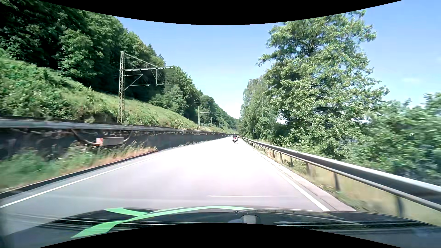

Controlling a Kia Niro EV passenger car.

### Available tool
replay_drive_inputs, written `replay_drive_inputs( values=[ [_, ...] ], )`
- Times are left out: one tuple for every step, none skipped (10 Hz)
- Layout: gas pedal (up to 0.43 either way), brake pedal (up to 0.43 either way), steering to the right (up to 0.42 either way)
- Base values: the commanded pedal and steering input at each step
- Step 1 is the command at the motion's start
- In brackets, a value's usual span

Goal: Follow the waypoints while adhering to traffic rules and regulations

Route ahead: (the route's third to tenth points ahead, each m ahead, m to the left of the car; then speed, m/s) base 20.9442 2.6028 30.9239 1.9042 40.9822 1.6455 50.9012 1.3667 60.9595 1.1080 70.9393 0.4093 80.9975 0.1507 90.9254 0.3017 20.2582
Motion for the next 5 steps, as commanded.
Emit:
replay_drive_inputs(
  values=[
    [0.157,0.0,0.002],
    [0.157,0.0,0.002],
    [0.169,0.0,0.002],
    [0.177,0.0,0.002],
    [0.197,0.0,0.002]
  ],
)
